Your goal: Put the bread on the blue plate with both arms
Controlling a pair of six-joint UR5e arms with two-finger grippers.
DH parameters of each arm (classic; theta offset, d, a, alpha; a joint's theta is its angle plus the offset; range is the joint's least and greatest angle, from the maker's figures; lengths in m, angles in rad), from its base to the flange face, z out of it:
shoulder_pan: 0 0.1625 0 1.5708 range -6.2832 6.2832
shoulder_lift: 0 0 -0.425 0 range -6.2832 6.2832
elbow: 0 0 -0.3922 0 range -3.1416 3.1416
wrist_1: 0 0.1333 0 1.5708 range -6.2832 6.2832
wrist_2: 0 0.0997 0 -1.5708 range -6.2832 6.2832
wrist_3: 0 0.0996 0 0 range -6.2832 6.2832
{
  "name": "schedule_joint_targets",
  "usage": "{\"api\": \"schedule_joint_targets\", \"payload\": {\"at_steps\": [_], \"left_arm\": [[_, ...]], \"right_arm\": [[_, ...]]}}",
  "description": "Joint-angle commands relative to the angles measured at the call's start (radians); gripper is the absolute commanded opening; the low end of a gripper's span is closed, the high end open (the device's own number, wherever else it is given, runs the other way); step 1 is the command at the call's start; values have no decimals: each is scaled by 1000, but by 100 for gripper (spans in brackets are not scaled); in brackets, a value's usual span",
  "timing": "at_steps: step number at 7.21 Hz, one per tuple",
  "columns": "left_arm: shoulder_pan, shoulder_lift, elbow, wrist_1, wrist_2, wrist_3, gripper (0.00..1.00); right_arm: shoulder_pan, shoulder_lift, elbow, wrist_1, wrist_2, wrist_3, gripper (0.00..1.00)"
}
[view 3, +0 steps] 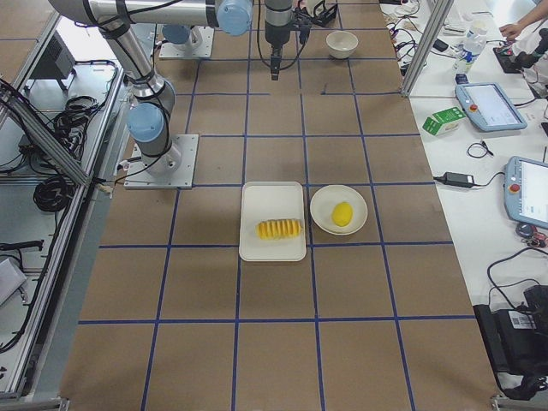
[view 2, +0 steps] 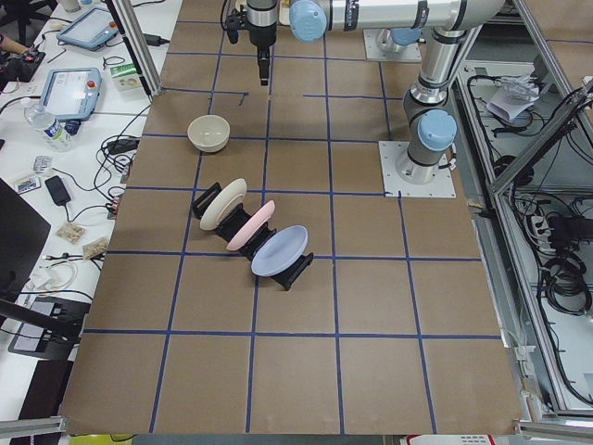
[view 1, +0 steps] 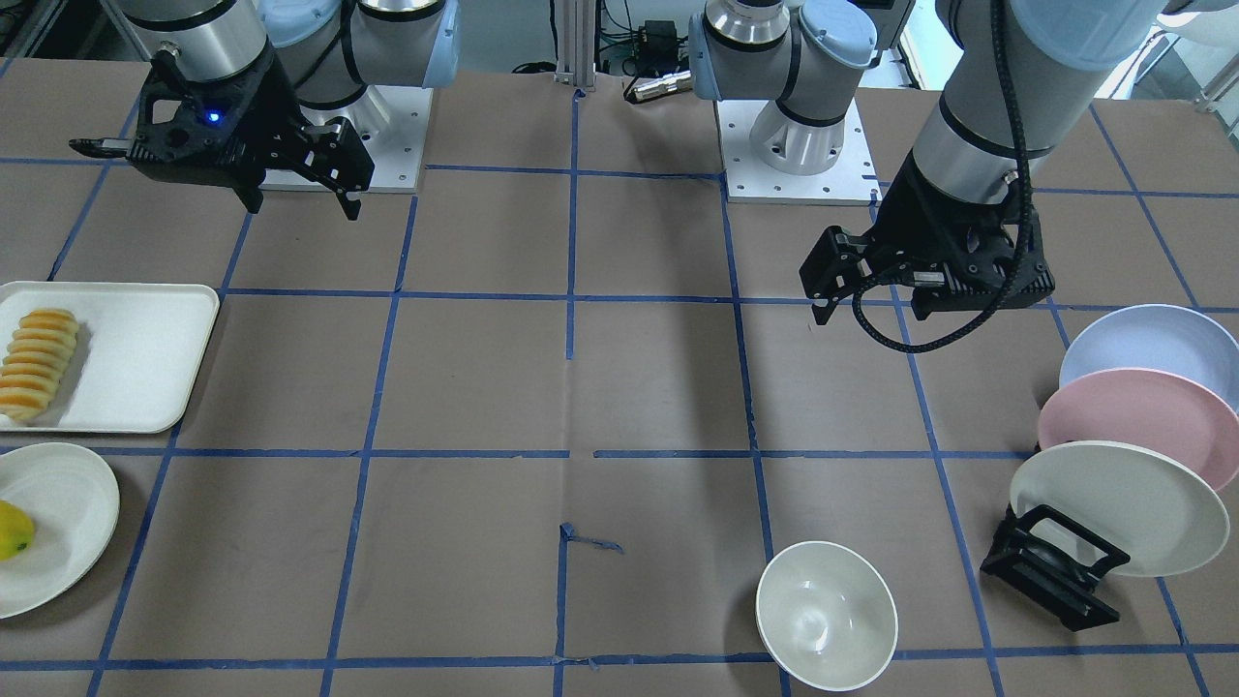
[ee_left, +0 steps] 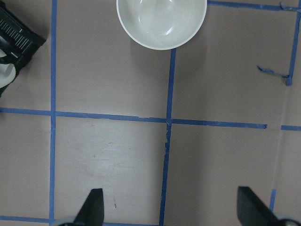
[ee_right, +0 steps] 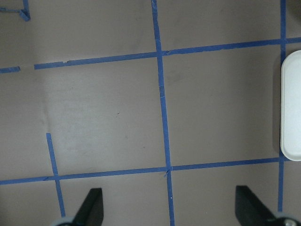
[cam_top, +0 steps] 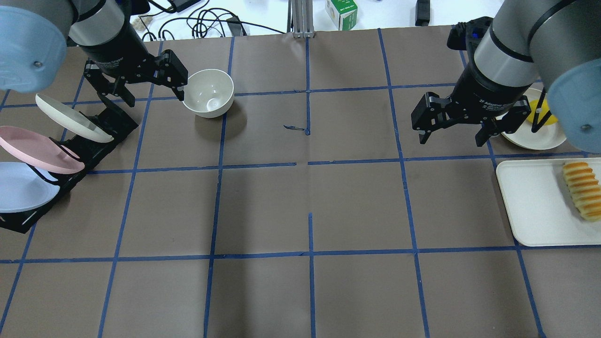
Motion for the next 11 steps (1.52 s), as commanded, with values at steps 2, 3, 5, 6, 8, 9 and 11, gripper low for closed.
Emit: {"api": "schedule_joint_targets", "payload": {"at_steps": [2, 3, 5, 6, 8, 9, 11], "left_arm": [[1, 17, -5, -3, 5, -1, 100], [5, 23, -5, -2, 8, -1, 100], [68, 49, -3, 1, 29, -1, 100], [131, 66, -2, 1, 49, 3, 100], [307, 80, 12, 3, 168, 10, 100], [415, 75, 2, 3, 189, 23, 100], [647, -7, 12, 75, 187, 66, 100]], "right_arm": [[-2, 1, 3, 35, -1, 0, 100], [-5, 7, 3, 38, 11, -1, 100], [-21, 24, 17, 49, -7, -27, 100], [-79, 45, 29, 46, -18, -21, 100], [-249, 54, 53, -9, -57, -99, 100], [-291, 65, 96, -126, -96, -254, 100], [-420, 71, 194, -306, -134, -459, 100]]}}
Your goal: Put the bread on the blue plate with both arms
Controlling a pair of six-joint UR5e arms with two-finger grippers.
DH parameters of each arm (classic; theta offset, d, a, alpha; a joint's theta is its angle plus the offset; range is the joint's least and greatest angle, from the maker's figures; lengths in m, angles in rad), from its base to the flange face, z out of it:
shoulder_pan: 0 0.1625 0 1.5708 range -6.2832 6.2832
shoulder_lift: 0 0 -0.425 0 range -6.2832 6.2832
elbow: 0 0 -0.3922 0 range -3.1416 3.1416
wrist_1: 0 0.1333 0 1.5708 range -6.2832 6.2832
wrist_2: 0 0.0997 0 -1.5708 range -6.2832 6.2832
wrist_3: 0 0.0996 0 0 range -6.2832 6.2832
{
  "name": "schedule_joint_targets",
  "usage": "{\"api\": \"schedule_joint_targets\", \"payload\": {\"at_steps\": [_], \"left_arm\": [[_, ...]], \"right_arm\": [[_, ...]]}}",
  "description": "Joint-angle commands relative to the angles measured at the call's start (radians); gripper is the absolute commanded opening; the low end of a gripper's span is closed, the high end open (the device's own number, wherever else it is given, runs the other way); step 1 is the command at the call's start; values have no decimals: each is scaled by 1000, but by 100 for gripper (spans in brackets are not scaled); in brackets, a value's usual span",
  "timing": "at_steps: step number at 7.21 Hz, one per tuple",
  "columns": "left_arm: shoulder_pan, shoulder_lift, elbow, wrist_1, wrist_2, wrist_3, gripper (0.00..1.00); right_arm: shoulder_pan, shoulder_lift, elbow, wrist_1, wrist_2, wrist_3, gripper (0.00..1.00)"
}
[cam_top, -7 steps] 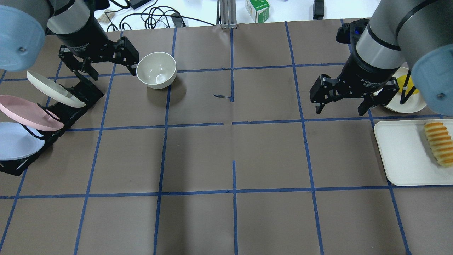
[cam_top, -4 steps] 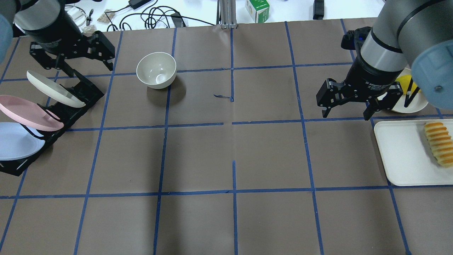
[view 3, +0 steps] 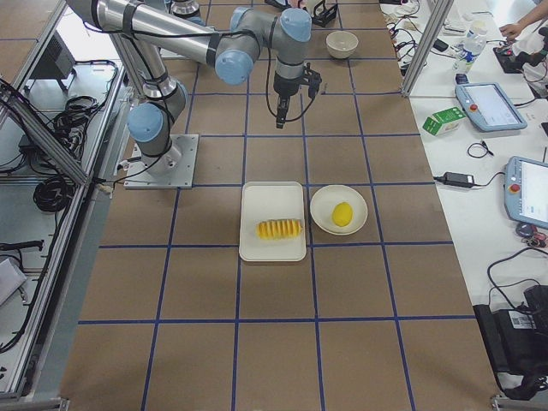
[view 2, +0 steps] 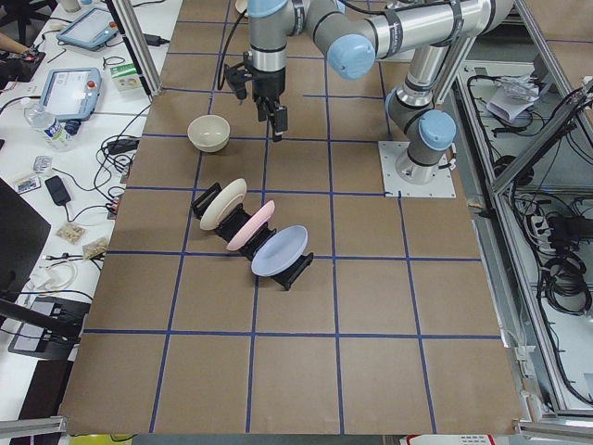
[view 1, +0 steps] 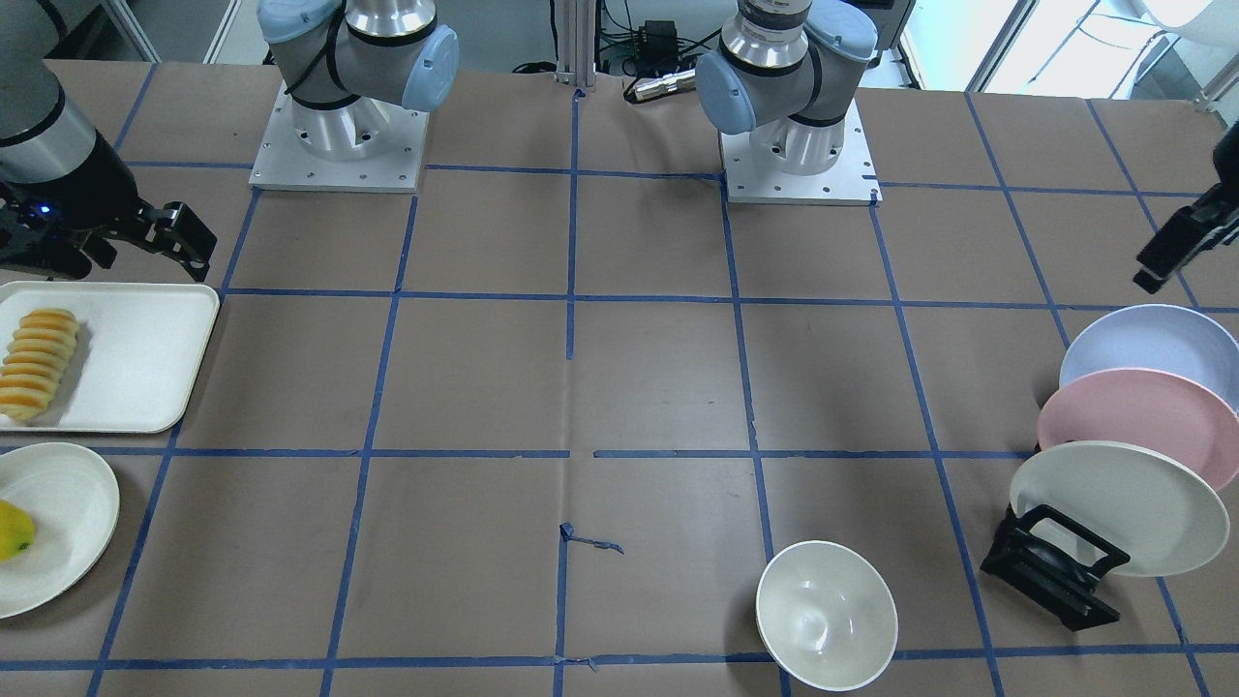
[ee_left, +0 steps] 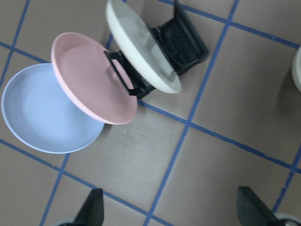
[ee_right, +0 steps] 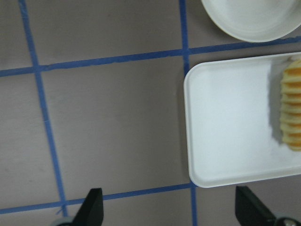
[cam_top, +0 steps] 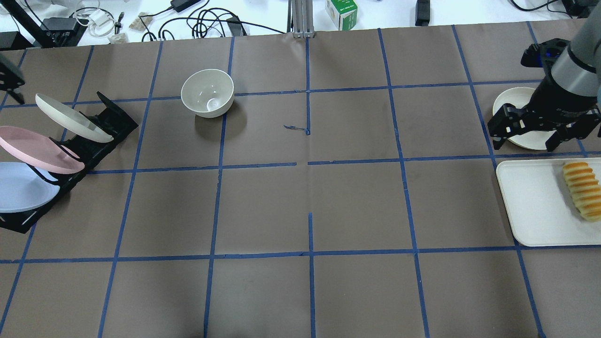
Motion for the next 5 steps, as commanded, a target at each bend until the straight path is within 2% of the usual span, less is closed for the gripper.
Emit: {"api": "schedule_joint_targets", "payload": {"at_steps": [1, 2, 3, 5], "left_arm": [[196, -113, 8, 134, 1, 94, 100], [230, -178, 11, 197, -1, 108, 100], [270, -242, 4, 201, -4, 107, 100], [284, -301, -9, 202, 2, 108, 100]], "right_arm": [[-143, 5, 93, -166, -9, -213, 100], [-171, 32, 109, -224, -6, -273, 100], [-211, 96, 109, -310, -14, -355, 100], [-314, 208, 109, -398, 18, -494, 100]]}}
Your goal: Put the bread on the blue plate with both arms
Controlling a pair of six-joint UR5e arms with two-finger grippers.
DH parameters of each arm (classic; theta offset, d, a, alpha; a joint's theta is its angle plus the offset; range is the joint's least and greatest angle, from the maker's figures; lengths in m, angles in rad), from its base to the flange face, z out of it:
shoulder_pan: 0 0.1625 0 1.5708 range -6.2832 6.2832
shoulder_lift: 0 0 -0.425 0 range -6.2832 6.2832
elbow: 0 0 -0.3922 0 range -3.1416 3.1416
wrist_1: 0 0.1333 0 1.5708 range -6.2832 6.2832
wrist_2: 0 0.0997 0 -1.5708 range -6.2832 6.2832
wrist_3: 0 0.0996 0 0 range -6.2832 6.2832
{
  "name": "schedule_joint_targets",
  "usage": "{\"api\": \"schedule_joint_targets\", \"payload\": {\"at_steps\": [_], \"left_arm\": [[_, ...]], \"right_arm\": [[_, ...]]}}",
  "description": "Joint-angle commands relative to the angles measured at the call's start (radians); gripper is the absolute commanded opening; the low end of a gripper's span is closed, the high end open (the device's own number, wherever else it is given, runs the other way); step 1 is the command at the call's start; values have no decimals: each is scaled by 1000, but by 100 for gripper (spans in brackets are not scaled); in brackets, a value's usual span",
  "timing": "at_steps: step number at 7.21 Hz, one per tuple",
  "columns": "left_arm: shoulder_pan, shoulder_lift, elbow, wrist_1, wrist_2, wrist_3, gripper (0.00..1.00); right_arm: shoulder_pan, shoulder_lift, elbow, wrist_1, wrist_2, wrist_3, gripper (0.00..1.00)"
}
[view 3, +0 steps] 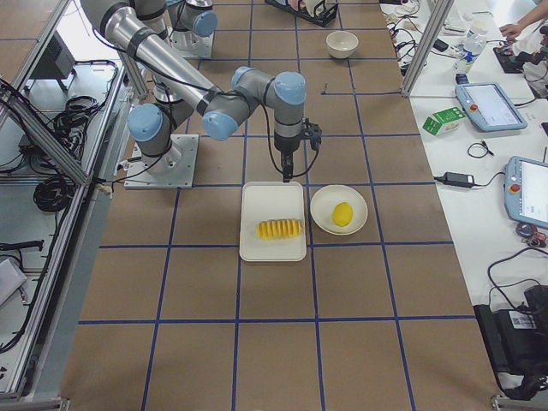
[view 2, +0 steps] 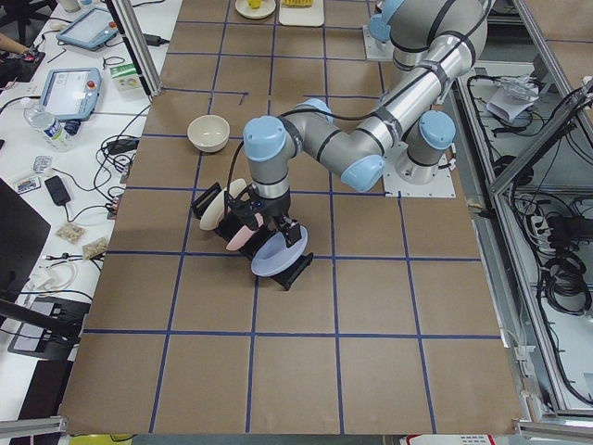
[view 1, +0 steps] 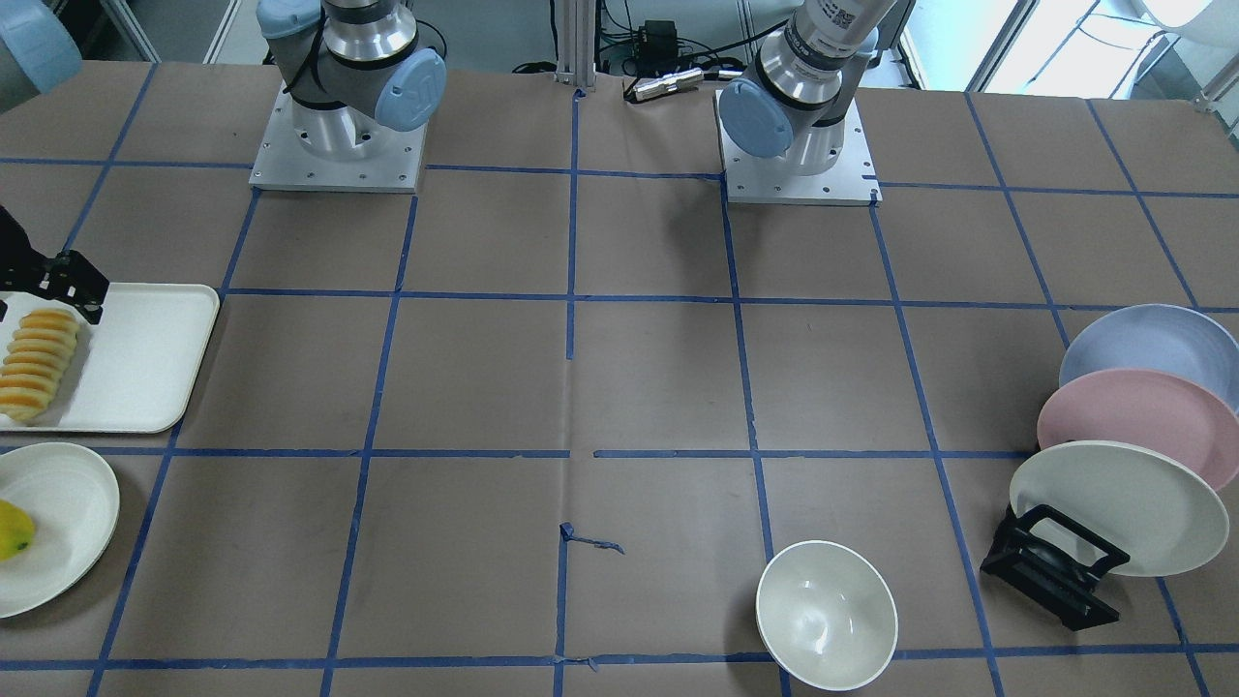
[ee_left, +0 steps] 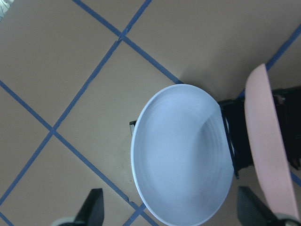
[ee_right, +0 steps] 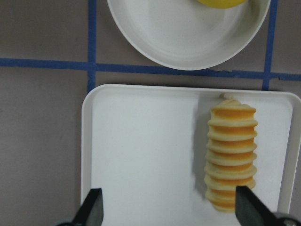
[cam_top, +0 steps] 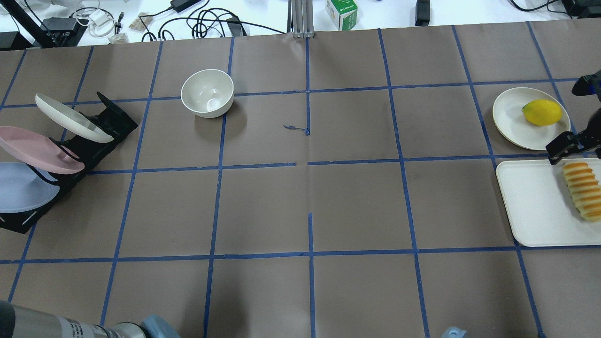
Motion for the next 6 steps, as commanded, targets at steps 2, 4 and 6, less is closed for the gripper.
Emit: {"api": "schedule_joint_targets", "payload": {"at_steps": [2, 4, 6], "left_arm": [[14, -70, -7, 21, 10, 2, 90], [14, -87, -7, 26, 10, 2, 79], [32, -102, -8, 27, 8, 2, 62]], "right_arm": [[-116, 157, -1, -160, 22, -179, 100], [-186, 245, -13, -185, 30, -249, 100], [-190, 299, -2, -278, 30, -272, 100]]}}
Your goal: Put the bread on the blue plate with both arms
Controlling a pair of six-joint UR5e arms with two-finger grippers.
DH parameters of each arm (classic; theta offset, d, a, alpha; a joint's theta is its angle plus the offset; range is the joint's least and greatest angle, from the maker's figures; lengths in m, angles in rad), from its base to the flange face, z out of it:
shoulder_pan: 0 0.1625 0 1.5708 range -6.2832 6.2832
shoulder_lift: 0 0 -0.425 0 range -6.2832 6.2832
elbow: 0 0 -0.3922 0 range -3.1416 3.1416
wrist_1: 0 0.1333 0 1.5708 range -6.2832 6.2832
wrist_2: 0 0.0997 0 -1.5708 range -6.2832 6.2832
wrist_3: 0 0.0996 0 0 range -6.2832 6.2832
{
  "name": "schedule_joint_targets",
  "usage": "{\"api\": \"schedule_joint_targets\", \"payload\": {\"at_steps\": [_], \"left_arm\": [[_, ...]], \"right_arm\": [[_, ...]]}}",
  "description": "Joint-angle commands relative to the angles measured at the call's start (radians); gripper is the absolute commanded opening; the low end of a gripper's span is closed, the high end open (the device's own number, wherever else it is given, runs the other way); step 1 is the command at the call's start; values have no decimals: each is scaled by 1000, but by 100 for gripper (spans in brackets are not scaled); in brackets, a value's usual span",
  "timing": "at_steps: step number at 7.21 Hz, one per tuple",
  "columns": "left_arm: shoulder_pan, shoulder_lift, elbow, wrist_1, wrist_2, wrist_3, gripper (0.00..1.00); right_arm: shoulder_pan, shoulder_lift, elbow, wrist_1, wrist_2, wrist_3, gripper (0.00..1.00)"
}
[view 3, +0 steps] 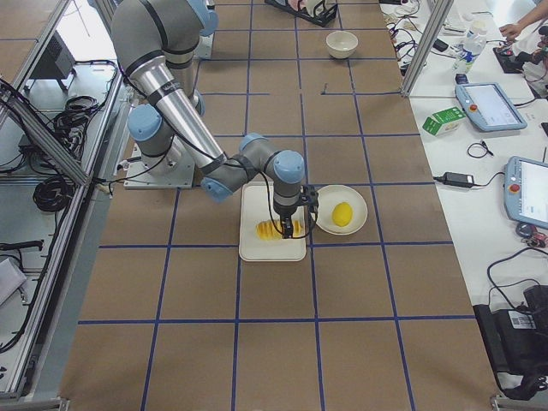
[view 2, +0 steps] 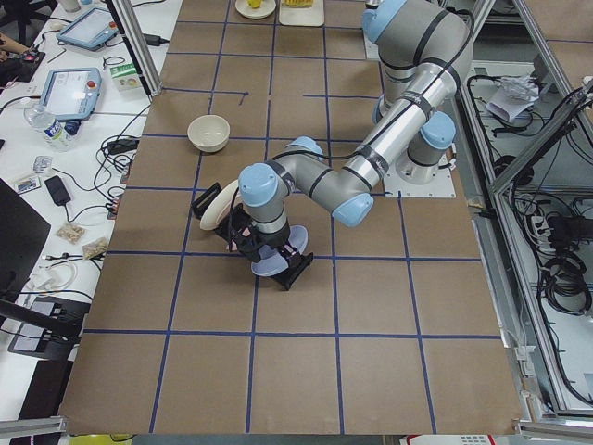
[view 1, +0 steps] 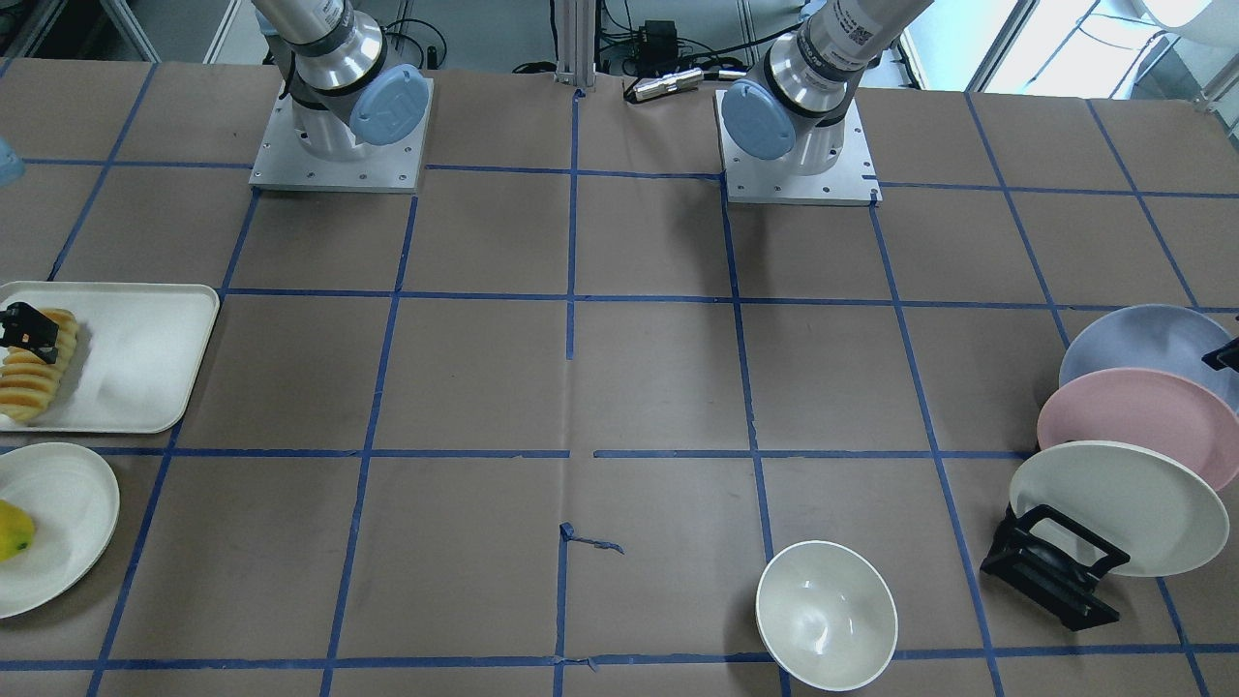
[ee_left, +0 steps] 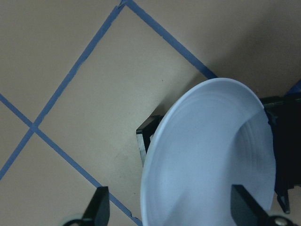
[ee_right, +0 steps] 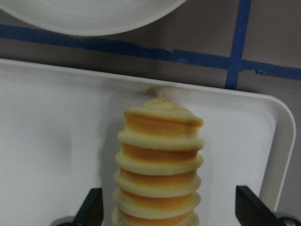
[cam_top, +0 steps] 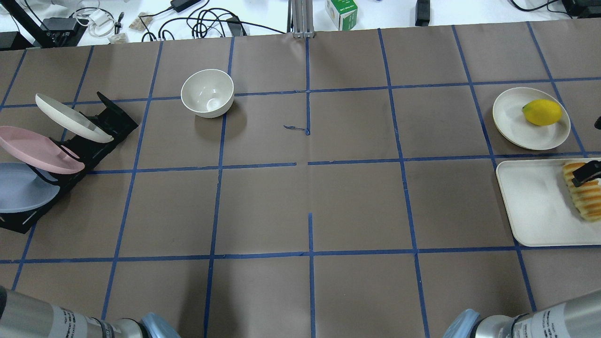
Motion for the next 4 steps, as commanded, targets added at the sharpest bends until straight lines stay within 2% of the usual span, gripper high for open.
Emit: {"api": "schedule_joint_targets", "payload": {"at_steps": [1, 2, 3, 4], "left_arm": [[19, -16, 1, 2, -2, 0, 59], [20, -17, 1, 2, -2, 0, 48], [22, -17, 1, 2, -3, 0, 26], [22, -16, 1, 2, -5, 0, 25]], "right_arm": [[-7, 45, 6, -38, -1, -7, 100], [-7, 62, 9, -38, -3, -5, 100], [-7, 103, 0, -41, -13, -4, 99], [-7, 116, -2, -38, -16, 1, 53]]}}
